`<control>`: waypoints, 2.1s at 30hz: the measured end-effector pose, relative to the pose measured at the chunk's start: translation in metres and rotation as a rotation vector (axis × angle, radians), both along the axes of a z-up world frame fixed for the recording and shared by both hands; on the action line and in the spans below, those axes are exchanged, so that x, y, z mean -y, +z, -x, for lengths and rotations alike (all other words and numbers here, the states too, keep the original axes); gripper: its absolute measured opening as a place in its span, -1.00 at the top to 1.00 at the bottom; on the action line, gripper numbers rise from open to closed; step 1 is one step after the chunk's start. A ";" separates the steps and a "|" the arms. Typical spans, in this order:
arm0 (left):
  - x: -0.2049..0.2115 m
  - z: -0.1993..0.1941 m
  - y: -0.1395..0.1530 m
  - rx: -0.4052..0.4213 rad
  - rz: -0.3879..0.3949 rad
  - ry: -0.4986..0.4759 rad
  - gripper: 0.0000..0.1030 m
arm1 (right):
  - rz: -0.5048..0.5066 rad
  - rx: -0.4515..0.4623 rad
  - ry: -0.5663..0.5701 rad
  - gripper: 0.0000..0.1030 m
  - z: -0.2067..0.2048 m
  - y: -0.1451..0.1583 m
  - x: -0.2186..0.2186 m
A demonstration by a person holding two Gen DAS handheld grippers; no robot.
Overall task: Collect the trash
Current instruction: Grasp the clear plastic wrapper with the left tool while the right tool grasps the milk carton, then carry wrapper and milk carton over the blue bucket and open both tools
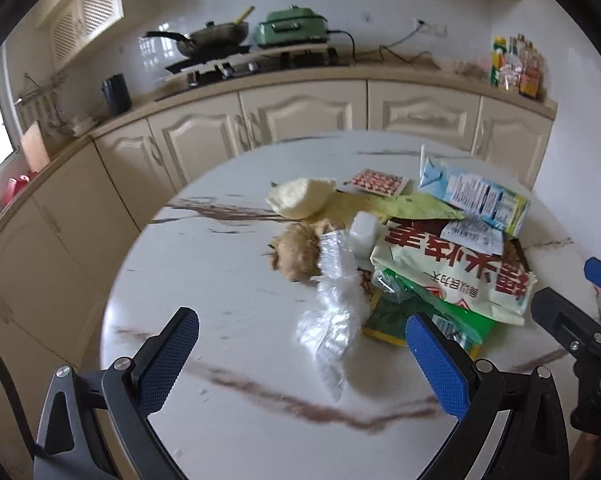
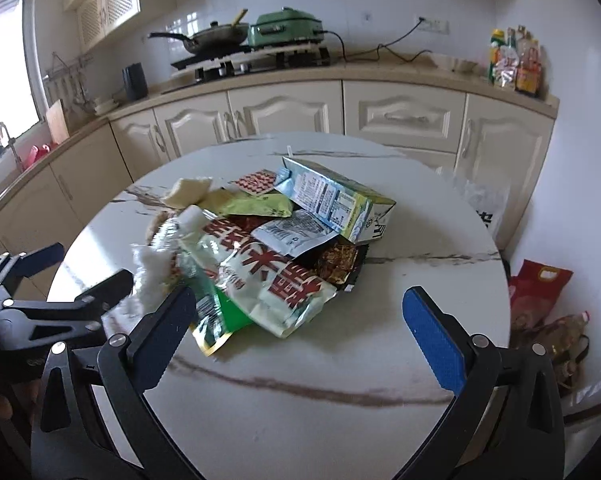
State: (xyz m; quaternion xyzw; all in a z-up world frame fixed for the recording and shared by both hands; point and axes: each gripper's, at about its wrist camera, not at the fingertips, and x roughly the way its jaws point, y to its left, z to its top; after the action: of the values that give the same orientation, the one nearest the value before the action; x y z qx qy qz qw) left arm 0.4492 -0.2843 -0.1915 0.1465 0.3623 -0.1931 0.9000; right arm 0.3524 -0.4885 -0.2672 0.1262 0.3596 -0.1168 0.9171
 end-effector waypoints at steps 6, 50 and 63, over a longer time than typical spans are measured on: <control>0.004 -0.052 -0.013 -0.088 0.049 -0.003 -0.68 | -0.008 -0.025 0.000 -1.00 -0.014 -0.010 0.011; -0.100 -0.016 0.067 -0.055 0.245 -0.038 0.63 | -0.043 -0.054 0.201 0.12 -0.082 -0.016 0.082; -0.248 0.030 0.099 0.072 0.269 0.130 0.63 | -0.002 0.216 0.442 0.11 -0.046 0.101 -0.117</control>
State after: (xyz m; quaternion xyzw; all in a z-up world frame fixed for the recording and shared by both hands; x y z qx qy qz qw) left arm 0.4192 -0.0367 -0.0925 0.0074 0.3092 -0.1757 0.9346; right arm 0.3983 -0.3718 -0.1658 0.0570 0.2786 0.1010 0.9534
